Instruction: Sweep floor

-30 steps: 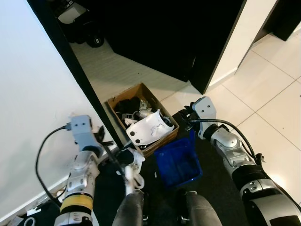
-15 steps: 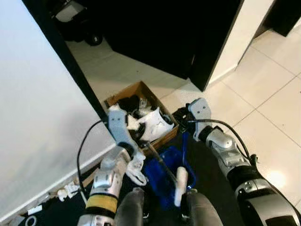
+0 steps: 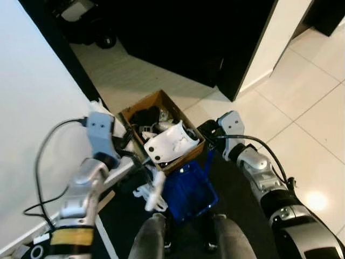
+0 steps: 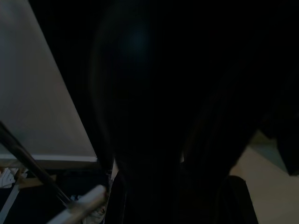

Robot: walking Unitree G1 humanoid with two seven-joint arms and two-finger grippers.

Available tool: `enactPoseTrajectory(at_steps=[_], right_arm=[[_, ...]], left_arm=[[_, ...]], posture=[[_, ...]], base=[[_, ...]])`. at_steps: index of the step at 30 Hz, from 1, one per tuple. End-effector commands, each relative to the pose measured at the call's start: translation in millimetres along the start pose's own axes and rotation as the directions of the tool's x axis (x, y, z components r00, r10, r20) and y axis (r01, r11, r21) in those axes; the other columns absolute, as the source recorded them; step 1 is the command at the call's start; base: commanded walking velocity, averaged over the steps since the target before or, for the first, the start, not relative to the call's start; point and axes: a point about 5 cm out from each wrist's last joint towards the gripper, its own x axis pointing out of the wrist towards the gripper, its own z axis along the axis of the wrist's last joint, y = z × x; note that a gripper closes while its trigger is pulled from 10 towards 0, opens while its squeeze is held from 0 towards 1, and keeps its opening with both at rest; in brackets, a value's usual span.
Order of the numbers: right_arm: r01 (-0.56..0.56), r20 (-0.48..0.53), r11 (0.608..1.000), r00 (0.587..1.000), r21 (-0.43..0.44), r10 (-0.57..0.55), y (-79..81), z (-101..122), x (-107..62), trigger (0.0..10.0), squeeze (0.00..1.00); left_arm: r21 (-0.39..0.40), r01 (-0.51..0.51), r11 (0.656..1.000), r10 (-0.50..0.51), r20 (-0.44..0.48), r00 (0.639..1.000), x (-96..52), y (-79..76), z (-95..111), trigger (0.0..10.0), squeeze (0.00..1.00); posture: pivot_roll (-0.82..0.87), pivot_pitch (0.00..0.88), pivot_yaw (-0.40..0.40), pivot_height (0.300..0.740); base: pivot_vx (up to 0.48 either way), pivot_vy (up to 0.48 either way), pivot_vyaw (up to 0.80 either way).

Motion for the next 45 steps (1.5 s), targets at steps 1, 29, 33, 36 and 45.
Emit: enactPoseTrajectory(at_steps=[1,29,33,36,45], right_arm=[[0.021,0.023,1.0,1.0,0.007,-0.022,-0.2,1.8,1.0,10.0,0.0],[0.038,0.078,0.999,0.996,-0.023,-0.036,-13.6,15.0,-14.1,10.0,0.0],[0.043,0.087,0.999,0.995,-0.027,-0.04,-19.0,20.4,-18.8,10.0,0.0],[0.044,0.085,0.999,0.996,-0.025,-0.042,-19.1,20.1,-19.8,10.0,0.0],[0.071,0.071,0.997,0.995,0.004,-0.071,-16.5,18.0,-26.9,10.0,0.0]], left_arm=[[0.052,-0.023,0.998,0.023,-0.004,1.0,-9.5,11.7,3.9,10.0,0.0],[0.4,-0.24,0.885,0.272,-0.024,0.962,8.9,51.5,-50.6,10.0,0.0],[0.331,-0.241,0.913,0.255,-0.001,0.967,11.1,52.2,-46.8,10.0,0.0],[0.287,-0.255,0.923,0.264,0.008,0.965,12.8,53.3,-45.0,10.0,0.0],[0.112,-0.184,0.976,0.173,0.102,0.98,45.6,35.0,-23.2,10.0,0.0]], posture=[[0.06,0.229,0.024,0.74],[-0.1,0.362,-0.018,0.74],[-0.11,0.398,-0.033,0.74],[-0.12,0.403,-0.035,0.74],[-0.14,0.405,-0.028,0.74]], base=[[0.0,0.0,0.0],[0.0,0.0,0.0],[0.0,0.0,0.0],[0.0,0.0,0.0],[0.0,0.0,0.0]])
